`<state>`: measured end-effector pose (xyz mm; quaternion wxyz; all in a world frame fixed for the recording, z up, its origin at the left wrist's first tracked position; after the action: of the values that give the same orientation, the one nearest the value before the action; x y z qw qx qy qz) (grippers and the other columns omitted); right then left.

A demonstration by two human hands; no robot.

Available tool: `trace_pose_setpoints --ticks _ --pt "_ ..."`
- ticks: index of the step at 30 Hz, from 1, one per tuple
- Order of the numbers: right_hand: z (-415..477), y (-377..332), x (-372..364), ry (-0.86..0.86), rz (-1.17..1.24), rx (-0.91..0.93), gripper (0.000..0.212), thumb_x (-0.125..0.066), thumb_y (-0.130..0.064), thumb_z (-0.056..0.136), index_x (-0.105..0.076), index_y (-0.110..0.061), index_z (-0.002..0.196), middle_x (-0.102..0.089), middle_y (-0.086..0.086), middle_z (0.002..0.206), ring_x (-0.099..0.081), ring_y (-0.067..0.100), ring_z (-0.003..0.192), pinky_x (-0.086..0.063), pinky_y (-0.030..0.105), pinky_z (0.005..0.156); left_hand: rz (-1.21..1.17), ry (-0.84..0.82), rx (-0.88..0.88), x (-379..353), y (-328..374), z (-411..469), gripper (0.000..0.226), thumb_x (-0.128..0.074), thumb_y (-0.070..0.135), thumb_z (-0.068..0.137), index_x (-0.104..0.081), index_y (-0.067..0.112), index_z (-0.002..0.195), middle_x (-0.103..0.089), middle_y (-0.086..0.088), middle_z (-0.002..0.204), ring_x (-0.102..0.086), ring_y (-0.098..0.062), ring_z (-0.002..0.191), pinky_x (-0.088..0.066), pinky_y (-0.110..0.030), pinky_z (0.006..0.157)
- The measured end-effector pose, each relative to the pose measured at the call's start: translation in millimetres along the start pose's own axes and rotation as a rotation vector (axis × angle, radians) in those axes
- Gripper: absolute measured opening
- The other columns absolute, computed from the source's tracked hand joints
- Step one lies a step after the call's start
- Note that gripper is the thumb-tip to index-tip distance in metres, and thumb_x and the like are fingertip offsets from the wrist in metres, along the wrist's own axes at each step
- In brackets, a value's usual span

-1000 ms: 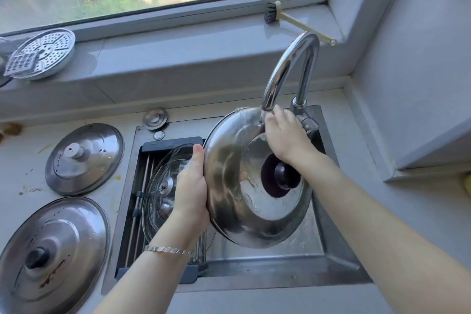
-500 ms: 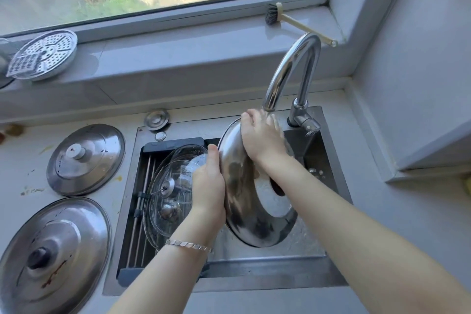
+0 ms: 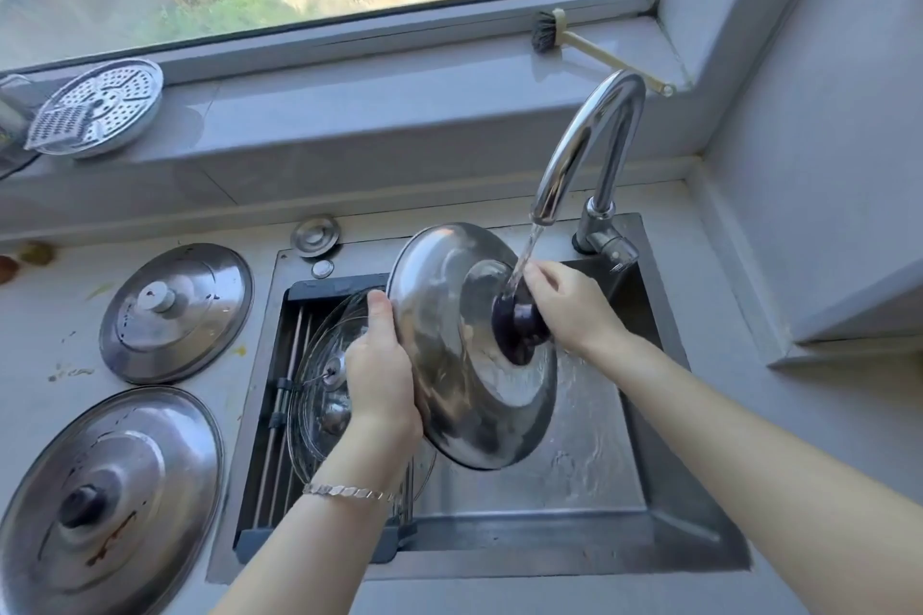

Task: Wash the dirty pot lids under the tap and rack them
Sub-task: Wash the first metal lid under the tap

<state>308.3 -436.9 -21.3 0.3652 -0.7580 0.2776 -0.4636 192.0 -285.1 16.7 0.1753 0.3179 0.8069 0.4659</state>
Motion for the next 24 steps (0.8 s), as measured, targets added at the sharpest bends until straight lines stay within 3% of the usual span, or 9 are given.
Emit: trace_pose_setpoints --ticks 3,7,11,13,15,17,19,21,24 --pt "-19.0 -14.0 -14.8 0.021 -0.139 0.185 0.032 -0.041 -0.035 0.095 -0.054 -0.017 0.118 -0.053 0.005 0.113 -0.055 0.023 0.100 -0.044 0.034 0.085 -0.016 0.018 -0.061 -3.5 11.3 3.0 0.054 -0.040 0.058 0.089 -0.065 0.010 0.086 -0.062 -0.014 0.088 -0.061 -0.029 0.078 -0.052 -0.049 0.082" --pt "-17.0 -25.3 -21.0 0.117 -0.412 0.218 0.035 -0.030 -0.029 0.095 -0.056 -0.008 0.104 -0.060 0.012 0.102 -0.056 0.036 0.091 -0.039 0.035 0.072 0.013 0.028 -0.088 -6.9 13.0 1.8 0.048 -0.039 0.053 0.092 -0.060 0.011 0.085 -0.055 -0.014 0.079 -0.055 -0.024 0.072 -0.047 -0.036 0.068" --pt "0.1 -29.9 -24.1 -0.061 -0.325 -0.024 0.023 -0.034 -0.010 0.092 -0.053 -0.006 0.080 -0.059 0.017 0.089 -0.056 0.035 0.088 -0.043 0.032 0.072 -0.073 0.053 -0.003 -2.2 3.8 7.8 0.048 -0.042 0.052 0.093 -0.060 0.012 0.074 -0.063 -0.008 0.076 -0.062 -0.023 0.068 -0.052 -0.033 0.066" --pt "5.8 -26.7 -26.2 -0.134 -0.167 -0.186 0.019 -0.037 -0.016 0.090 -0.055 -0.012 0.084 -0.056 0.009 0.078 -0.056 0.028 0.068 -0.047 0.019 0.049 -0.117 0.063 0.048 0.4 2.6 11.0 0.048 -0.043 0.052 0.092 -0.066 0.011 0.086 -0.070 -0.009 0.087 -0.068 -0.026 0.080 -0.056 -0.038 0.078" --pt "6.2 -20.9 -32.0 -0.226 0.140 -0.317 0.023 -0.039 -0.028 0.089 -0.054 -0.017 0.074 -0.050 0.003 0.072 -0.047 0.018 0.052 -0.040 0.017 0.037 -0.128 0.079 0.054 3.9 4.0 12.5 0.045 -0.045 0.052 0.091 -0.066 0.013 0.083 -0.072 -0.007 0.086 -0.069 -0.024 0.081 -0.056 -0.036 0.077" --pt "6.0 -14.9 -37.2 -0.316 0.342 -0.289 0.025 -0.046 -0.033 0.091 -0.055 -0.018 0.075 -0.048 0.001 0.073 -0.045 0.015 0.051 -0.041 0.019 0.040 -0.133 0.101 0.043 10.6 3.2 17.8 0.042 -0.046 0.051 0.091 -0.066 0.016 0.078 -0.072 -0.001 0.072 -0.070 -0.018 0.069 -0.054 -0.027 0.063" --pt "3.6 -12.5 -37.7 -0.354 0.523 -0.209 0.020 -0.051 -0.034 0.093 -0.061 -0.017 0.089 -0.050 0.001 0.076 -0.047 0.014 0.051 -0.044 0.018 0.045 -0.171 0.092 0.079 17.8 -0.4 25.8 0.047 -0.048 0.055 0.088 -0.069 0.014 0.089 -0.074 -0.004 0.078 -0.072 -0.018 0.070 -0.056 -0.026 0.060" --pt "0.6 -13.2 -36.3 -0.358 0.554 -0.109 0.022 -0.052 -0.030 0.093 -0.063 -0.013 0.101 -0.053 0.005 0.078 -0.051 0.013 0.050 -0.047 0.018 0.047 -0.183 0.077 0.126 23.9 -5.3 31.5 0.062 -0.048 0.063 0.080 -0.069 0.011 0.106 -0.072 -0.013 0.102 -0.070 -0.027 0.090 -0.058 -0.039 0.078" --pt "1.8 -16.7 -35.2 -0.246 0.321 -0.024 0.036 -0.047 -0.037 0.094 -0.064 -0.005 0.089 -0.055 0.006 0.074 -0.055 0.016 0.047 -0.049 0.025 0.045 -0.144 0.088 0.148 28.9 -12.0 31.9 0.066 -0.047 0.065 0.080 -0.068 0.010 0.111 -0.069 -0.016 0.109 -0.067 -0.031 0.099 -0.052 -0.045 0.091"
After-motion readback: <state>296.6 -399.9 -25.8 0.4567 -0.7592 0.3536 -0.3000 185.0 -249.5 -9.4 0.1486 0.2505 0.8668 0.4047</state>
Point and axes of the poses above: each hand's wrist, its own z-axis towards the middle knuckle, its own x-axis out of the back of the hand, y = z × x, the point moved 4 cm from there along z, towards the middle knuckle
